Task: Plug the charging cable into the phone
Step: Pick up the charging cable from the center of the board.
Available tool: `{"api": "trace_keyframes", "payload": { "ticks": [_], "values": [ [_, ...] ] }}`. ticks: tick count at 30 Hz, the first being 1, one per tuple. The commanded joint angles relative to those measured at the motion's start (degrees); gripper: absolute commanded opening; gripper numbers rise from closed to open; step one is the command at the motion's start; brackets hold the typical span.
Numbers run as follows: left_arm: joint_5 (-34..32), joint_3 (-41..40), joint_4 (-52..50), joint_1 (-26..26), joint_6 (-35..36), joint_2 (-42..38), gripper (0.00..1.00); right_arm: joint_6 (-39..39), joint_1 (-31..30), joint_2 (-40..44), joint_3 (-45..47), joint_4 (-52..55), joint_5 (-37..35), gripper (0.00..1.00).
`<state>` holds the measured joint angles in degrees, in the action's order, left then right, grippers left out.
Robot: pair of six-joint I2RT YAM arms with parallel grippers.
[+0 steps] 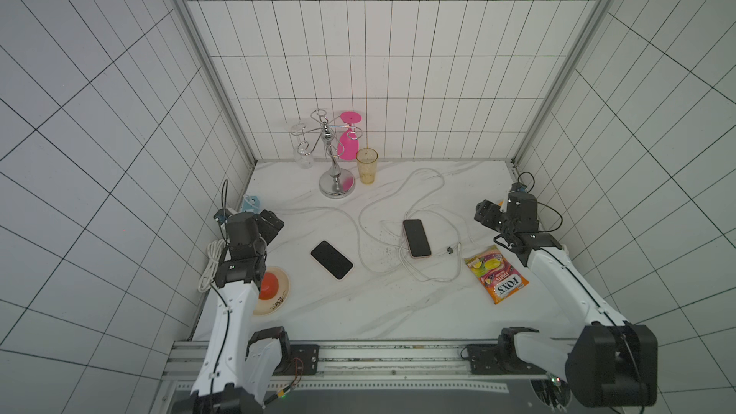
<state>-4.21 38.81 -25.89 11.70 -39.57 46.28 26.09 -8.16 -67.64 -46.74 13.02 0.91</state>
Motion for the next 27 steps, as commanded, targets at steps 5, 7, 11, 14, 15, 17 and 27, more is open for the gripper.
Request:
{"api": "trace_keyframes", "payload": {
  "ticks": [5,7,11,14,15,17,27],
  "values": [
    [6.76,-3.97,-6.39,0.78,-4.61,-8.67,0.99,2.67,-5.79,-7.54,-7.74,20.09,6.56,0.71],
    [10.14,-3.12,-7.37,0.78,-4.20,-9.86,0.99,1.94,-6.31,-9.57,-8.65,22.45,8.40,0.63],
    [18.52,-1.18,-7.99,0.69,-2.51,-10.13,0.99,1.60,-8.36,-10.57,-8.33,24.94,8.21,0.53],
    [23.52,-1.13,-8.03,0.57,-3.17,-9.01,0.97,0.93,-8.62,-12.06,-7.88,25.97,8.71,0.44],
    [24.80,-1.29,-7.78,0.40,-3.37,-8.37,0.96,0.71,-8.74,-12.53,-7.39,25.53,9.19,0.41],
    [26.69,-1.23,-7.69,-0.07,-2.97,-6.73,0.96,0.51,-9.42,-14.00,-7.10,25.49,9.92,0.38],
    [23.31,0.95,-9.82,-6.73,-3.20,-0.24,0.95,-1.29,-10.51,-21.55,-8.11,27.12,6.50,0.31]
  ]
}}
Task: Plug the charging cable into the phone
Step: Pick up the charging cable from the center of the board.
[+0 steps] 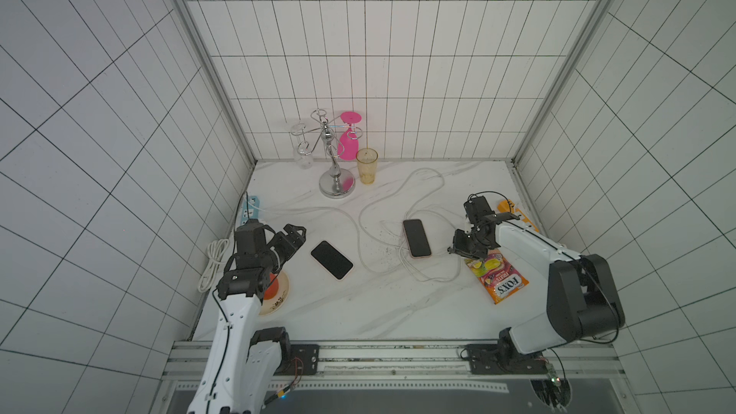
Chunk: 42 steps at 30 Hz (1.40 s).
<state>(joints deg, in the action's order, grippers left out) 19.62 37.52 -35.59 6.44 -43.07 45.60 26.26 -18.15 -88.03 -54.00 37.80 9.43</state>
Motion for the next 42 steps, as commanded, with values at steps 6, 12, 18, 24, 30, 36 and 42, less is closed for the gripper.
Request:
{"api": "trace_keyframes", "payload": {
  "ticks": [6,12,18,24,30,36,42],
  "values": [
    [-2.13,1.42,1.22,-3.87,-0.28,1.18,0.95,-1.65,-0.62,-3.25,-0.61,1.99,-1.64,0.29],
    [-1.57,0.80,1.06,-4.01,0.46,2.07,0.95,-1.31,-0.85,-5.01,-0.76,0.90,-1.40,0.25],
    [-1.28,0.60,0.62,-4.02,1.05,2.18,0.95,-1.22,-1.08,-6.50,-0.33,0.32,-1.44,0.23],
    [0.39,0.87,0.79,-4.06,1.15,2.56,0.95,-1.65,-1.52,-7.97,-0.32,-0.04,-1.91,0.22],
    [3.90,2.09,0.91,-4.36,1.51,2.65,0.95,-1.95,-2.13,-6.89,-0.79,-0.01,-2.30,0.13],
    [7.32,4.64,1.70,-7.28,1.85,3.00,0.94,-3.58,-4.36,1.40,-2.23,0.43,-2.53,0.00],
    [7.88,10.16,2.74,-14.88,0.96,5.19,0.93,-8.32,-11.83,16.98,-0.14,-6.31,0.86,0.00]
  ]
}}
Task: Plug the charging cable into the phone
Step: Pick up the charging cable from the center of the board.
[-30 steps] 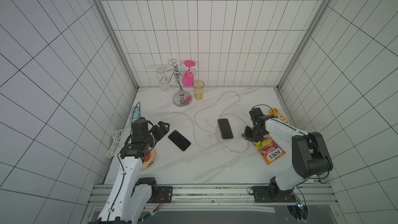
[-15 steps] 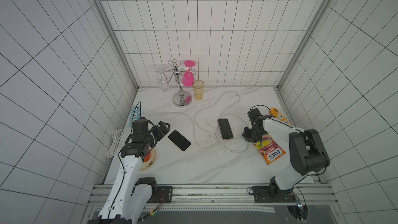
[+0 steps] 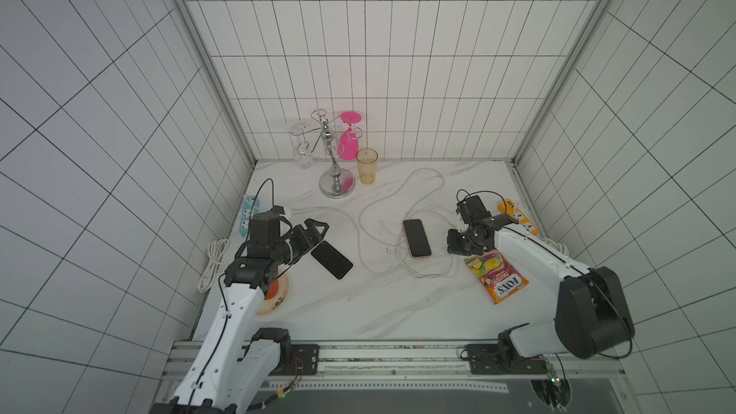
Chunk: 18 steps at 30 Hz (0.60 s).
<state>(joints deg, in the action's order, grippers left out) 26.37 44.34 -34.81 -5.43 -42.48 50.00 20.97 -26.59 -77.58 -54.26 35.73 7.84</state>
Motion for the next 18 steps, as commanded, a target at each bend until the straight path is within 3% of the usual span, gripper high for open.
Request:
{"api": "trace_keyframes", "payload": {
  "ticks": [1,5,9,13,18],
  "values": [
    [0.53,4.78,1.94,-4.93,0.11,1.52,0.92,-3.57,-5.03,9.37,1.44,-7.39,4.27,0.00],
    [0.29,10.22,3.28,-12.83,0.49,4.25,0.91,-7.91,-10.67,19.35,7.45,-21.50,14.86,0.00],
    [3.49,12.84,8.59,-19.52,2.06,5.42,0.87,-11.04,-11.55,24.65,11.76,-30.79,25.95,0.00],
    [7.33,14.57,12.03,-24.64,5.40,6.68,0.85,-15.32,-11.56,23.90,10.40,-30.62,41.06,0.00],
    [15.26,13.16,17.81,-27.75,6.99,8.98,0.84,-14.41,-11.63,20.18,7.96,-32.57,54.90,0.00]
  ]
}}
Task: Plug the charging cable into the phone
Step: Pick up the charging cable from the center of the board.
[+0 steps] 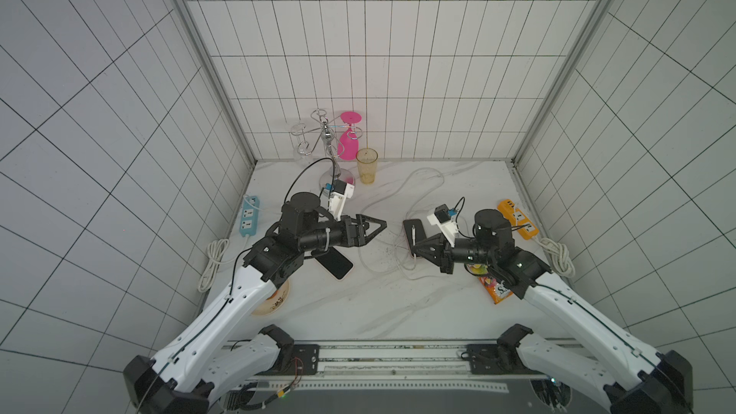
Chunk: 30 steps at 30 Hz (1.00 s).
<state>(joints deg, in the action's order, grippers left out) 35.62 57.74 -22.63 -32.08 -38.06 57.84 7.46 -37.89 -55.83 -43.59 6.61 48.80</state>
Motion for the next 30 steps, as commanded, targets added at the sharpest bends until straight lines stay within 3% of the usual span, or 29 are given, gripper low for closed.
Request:
{"api": "trace_keyframes", "payload": {
  "ticks": [1,5,7,11,16,19,30],
  "values": [
    [6.94,-0.47,6.92,-1.41,2.70,1.58,0.83,-0.54,-0.34,-2.19,-3.38,-3.12,14.33,0.00],
    [1.24,2.55,3.15,-1.71,1.98,3.04,0.72,0.17,-0.75,-2.86,-6.76,4.57,0.10,0.00],
    [-4.39,4.14,-0.24,-2.39,1.09,2.51,0.71,-0.08,-1.25,-3.36,-8.01,8.99,-6.32,0.00],
    [-16.73,5.25,-4.03,-5.77,-2.98,1.74,0.70,-0.96,-2.01,-4.34,-9.12,11.87,-12.21,0.00],
    [-26.44,10.03,-9.26,-13.10,-1.87,7.10,0.64,-0.64,-2.78,-4.79,-9.00,11.78,-12.69,0.00],
    [-28.70,11.87,-9.72,-16.39,-2.37,11.00,0.62,-0.86,-2.94,-4.98,-9.23,12.19,-13.10,0.00],
    [-35.13,16.10,-11.00,-19.78,-3.16,17.87,0.54,-1.04,-3.41,-4.99,-9.06,13.04,-12.63,0.00]
  ]
}}
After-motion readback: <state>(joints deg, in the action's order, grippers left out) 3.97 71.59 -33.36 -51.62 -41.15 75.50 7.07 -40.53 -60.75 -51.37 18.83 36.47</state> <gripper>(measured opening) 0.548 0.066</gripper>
